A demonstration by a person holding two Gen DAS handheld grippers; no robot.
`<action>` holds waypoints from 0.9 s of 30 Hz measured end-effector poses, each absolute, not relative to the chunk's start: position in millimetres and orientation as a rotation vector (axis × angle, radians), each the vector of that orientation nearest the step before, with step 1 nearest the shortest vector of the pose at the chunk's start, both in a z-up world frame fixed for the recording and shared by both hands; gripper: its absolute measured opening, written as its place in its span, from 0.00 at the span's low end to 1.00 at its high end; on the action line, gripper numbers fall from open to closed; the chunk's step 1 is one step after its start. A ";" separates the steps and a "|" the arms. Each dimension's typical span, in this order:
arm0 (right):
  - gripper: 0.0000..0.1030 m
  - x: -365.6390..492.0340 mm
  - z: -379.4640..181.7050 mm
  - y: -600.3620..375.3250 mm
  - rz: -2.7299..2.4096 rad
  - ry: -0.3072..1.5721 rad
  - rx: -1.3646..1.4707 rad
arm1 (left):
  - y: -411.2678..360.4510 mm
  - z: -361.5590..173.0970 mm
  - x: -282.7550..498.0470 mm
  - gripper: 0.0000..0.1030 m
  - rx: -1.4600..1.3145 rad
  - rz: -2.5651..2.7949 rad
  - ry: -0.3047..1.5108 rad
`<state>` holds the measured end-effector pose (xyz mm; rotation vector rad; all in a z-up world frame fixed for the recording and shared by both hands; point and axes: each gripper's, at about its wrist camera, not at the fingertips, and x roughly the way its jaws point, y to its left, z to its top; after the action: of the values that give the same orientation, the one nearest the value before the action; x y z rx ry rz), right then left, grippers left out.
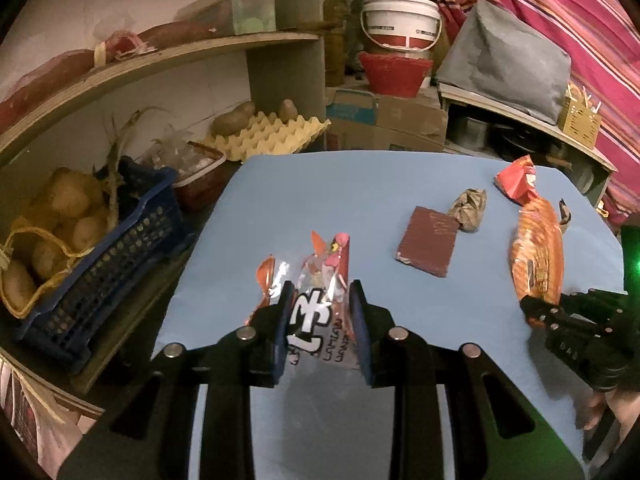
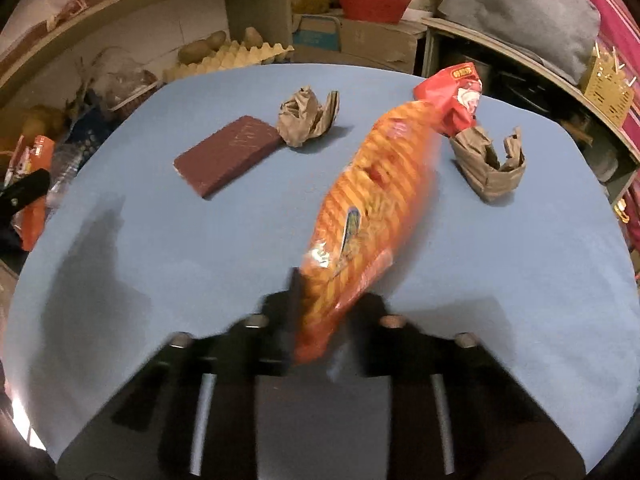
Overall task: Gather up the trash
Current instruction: 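Grasp the clear printed packet with the left tool while the right tool grasps the orange chip bag, then carry the orange chip bag to the basket and open the right tool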
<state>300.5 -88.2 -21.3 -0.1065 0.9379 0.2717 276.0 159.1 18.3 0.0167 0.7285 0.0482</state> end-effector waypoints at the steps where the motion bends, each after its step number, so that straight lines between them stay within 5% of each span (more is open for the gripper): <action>1: 0.15 299.8 -20.4 -93.0 0.282 0.939 -0.090 | 155.9 18.6 276.7 0.27 0.021 0.045 0.727; 14: 0.13 274.0 26.2 -197.6 0.196 0.835 -0.060 | 103.3 28.7 284.9 0.27 0.037 -0.023 0.706; 27: 0.13 219.0 55.1 -365.1 -0.013 0.778 0.023 | -31.7 31.8 292.7 0.27 0.097 -0.174 0.678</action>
<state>219.0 -365.1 55.1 0.0226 0.7781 -0.0132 292.7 -31.7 31.8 0.0970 0.6781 -0.1741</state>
